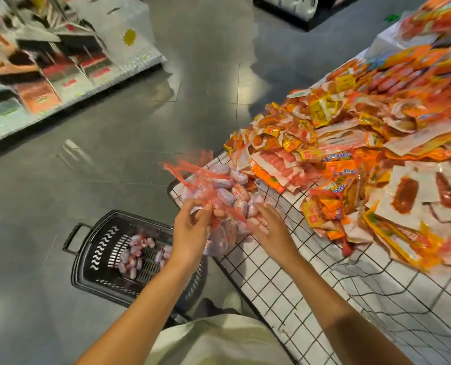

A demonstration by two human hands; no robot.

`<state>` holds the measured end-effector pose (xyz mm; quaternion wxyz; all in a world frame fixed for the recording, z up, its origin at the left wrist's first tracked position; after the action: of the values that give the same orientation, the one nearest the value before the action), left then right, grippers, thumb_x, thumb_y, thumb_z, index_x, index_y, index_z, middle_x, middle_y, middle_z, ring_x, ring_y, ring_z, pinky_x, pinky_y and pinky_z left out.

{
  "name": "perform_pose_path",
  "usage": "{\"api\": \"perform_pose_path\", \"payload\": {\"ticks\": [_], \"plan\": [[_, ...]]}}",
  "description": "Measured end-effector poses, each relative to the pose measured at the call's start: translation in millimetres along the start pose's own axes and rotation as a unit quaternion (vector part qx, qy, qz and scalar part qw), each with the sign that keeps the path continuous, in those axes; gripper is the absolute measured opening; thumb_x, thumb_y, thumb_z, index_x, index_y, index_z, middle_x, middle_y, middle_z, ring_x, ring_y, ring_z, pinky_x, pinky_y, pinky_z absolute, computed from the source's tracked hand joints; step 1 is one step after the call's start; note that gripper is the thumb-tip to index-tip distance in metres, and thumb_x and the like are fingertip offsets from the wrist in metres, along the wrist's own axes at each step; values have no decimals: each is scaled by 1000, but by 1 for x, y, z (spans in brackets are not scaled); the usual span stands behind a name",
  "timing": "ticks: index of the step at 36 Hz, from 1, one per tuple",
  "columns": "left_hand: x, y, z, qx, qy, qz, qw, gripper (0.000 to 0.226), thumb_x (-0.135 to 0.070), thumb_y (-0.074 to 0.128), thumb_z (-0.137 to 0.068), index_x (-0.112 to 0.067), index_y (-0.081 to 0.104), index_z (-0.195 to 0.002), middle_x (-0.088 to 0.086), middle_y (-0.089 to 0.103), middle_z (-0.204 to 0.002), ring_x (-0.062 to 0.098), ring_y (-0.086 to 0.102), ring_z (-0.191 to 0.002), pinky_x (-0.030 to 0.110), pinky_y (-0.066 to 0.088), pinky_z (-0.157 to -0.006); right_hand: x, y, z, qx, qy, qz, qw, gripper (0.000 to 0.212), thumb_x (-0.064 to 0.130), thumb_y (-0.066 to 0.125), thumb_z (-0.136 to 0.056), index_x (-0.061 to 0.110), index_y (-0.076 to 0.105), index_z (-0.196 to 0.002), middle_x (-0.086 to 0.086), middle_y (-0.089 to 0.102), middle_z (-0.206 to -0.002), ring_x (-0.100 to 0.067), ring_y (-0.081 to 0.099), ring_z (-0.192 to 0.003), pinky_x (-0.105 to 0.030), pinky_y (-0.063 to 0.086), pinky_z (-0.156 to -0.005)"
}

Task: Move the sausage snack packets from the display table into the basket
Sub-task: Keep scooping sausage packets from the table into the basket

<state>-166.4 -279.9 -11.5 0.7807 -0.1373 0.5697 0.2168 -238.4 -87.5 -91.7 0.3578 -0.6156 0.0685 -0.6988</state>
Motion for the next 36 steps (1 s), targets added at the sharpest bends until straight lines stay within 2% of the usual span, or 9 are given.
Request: {"api": "perform_pose_path", "payload": {"ticks": [2, 4, 6, 9, 14, 19, 25, 30, 36], "plan": [[-1, 6, -2, 3, 0, 6, 1000, 8, -12, 56, -102, -7, 58, -97, 5, 76, -81, 18, 74, -82, 26, 59, -71, -11, 8, 6, 3, -37, 58, 998, 60, 36, 67, -97, 18, 47, -150, 3, 32, -162, -11, 10, -155, -40, 15, -126], [-3, 10, -5, 8, -3, 4, 1000, 9, -12, 55, -103, -5, 57, -99, 4, 76, -81, 18, 73, -82, 30, 60, -74, -20, 14, 10, -6, -95, 119, 988, 68, 39, 74, -91, 19, 47, -150, 6, 29, -163, -12, 7, -155, -36, 5, -127], [-6, 13, -8, 14, -3, 3, 1000, 13, -12, 54, -103, 1, 56, -102, 2, 76, -81, 15, 73, -81, 27, 59, -73, -28, 18, 11, -14, -124, 159, 979, 74, 40, 79, -84, 23, 48, -149, 6, 26, -165, -16, 6, -156, -40, 2, -127], [-10, 22, -12, 24, -13, 15, 1000, 13, -12, 53, -104, 0, 56, -102, 1, 75, -78, 14, 74, -80, 23, 58, -70, -34, 23, 7, -35, -131, 224, 965, 74, 31, 80, -80, 28, 51, -147, 4, 26, -165, -20, 6, -157, -50, 7, -127], [-16, 41, -20, 48, -39, 76, 995, 10, -9, 52, -104, -1, 57, -106, 12, 70, -87, 20, 70, -84, 30, 59, -75, -35, 12, -5, -122, -98, 187, 970, 58, 2, 80, -73, 20, 67, -127, 4, 48, -152, -25, 30, -150, -53, 31, -119], [-17, 59, -30, 98, -73, 124, 985, 7, -13, 53, -104, -9, 56, -109, 8, 70, -88, 17, 71, -82, 24, 56, -66, -36, 7, -11, -172, -49, 170, 969, 77, -21, 65, -56, 15, 66, -124, 8, 51, -148, -17, 38, -142, -43, 35, -116], [13, 47, -36, 61, -91, 50, 993, 7, -12, 53, -104, -6, 56, -102, 13, 68, -92, 29, 65, -94, 43, 56, -88, -32, 6, -7, -169, -51, 74, 981, 81, -21, 67, -61, 9, 59, -136, -1, 51, -149, -25, 40, -143, -53, 36, -113], [44, 16, -34, 7, -112, 12, 994, 7, -12, 55, -103, -10, 58, -97, 14, 71, -96, 33, 68, -100, 51, 51, -101, -28, 9, 19, -158, -112, 76, 978, 71, -7, 72, -80, 13, 53, -145, 5, 42, -154, -17, 27, -150, -42, 29, -122], [68, -8, -34, 2, -101, -71, 992, 12, -19, 58, -102, -11, 61, -94, 14, 67, -95, 32, 67, -100, 54, 49, -104, -21, 35, 48, -50, -144, 104, 983, 64, 23, 78, -86, 22, 53, -145, 8, 39, -157, -11, 27, -149, -29, 22, -122]]}}
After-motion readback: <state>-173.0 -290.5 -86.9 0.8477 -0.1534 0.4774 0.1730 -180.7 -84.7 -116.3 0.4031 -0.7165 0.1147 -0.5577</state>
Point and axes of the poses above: each hand's wrist, its own z-axis away from the middle knuckle, its own y-axis out of the palm, x = y × z, the point moved 4 cm from there along -z, towards the middle knuckle
